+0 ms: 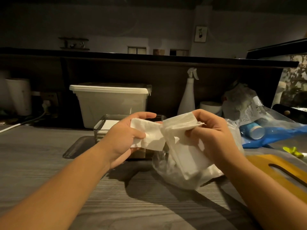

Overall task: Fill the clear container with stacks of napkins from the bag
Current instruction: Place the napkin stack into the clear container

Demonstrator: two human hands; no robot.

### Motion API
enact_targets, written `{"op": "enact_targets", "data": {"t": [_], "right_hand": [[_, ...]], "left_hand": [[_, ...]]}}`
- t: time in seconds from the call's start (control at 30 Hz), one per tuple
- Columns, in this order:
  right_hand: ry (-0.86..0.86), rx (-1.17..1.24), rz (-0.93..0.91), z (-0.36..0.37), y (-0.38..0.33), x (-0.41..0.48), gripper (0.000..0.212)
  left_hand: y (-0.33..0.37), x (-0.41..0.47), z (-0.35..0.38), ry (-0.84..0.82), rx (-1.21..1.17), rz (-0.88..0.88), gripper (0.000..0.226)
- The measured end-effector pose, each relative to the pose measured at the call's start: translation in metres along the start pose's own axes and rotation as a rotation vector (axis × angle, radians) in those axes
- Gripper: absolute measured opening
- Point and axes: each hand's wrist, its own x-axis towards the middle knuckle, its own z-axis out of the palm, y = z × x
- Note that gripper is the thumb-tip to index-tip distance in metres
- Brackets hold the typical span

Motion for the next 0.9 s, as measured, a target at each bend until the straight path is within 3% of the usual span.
{"op": "enact_targets", "data": {"t": [0.17, 0.27, 0.33, 0.4, 0.5, 0.57, 0.73, 0.9], "right_hand": [[-0.239, -0.295, -0.141, 0.017, 0.000, -0.008, 0.020], [-0.234, -0.570, -0.210, 0.023, 0.006, -0.008, 0.027], [-0.208, -0.626, -0.238, 0.026, 0.007, -0.009, 0.031], [-0.179, -0.617, -0.256, 0.027, 0.007, -0.010, 0.032], [-0.168, -0.616, -0.298, 0.030, 0.007, -0.011, 0.037], [-0.173, -0.627, -0.316, 0.032, 0.007, -0.011, 0.041], [-0.093, -0.611, -0.330, 0.037, 0.013, -0.010, 0.043], [-0.086, -0.193, 0.019, 0.032, 0.009, -0.013, 0.058]], "left_hand": [[-0.001, -0.003, 0.003, -0.065, -0.023, -0.003, 0.049], [-0.004, -0.005, 0.007, -0.157, -0.040, -0.031, 0.037], [-0.005, -0.008, 0.010, -0.235, -0.046, -0.054, 0.034], [-0.006, -0.008, 0.008, -0.302, 0.010, -0.023, 0.036], [-0.011, -0.006, 0.004, -0.359, 0.212, 0.055, 0.078], [-0.015, -0.007, 0.006, -0.353, 0.303, 0.115, 0.093], [-0.019, -0.006, 0.013, -0.204, 0.269, 0.184, 0.086], [-0.011, -0.010, 0.002, -0.091, 0.254, 0.251, 0.079]]}}
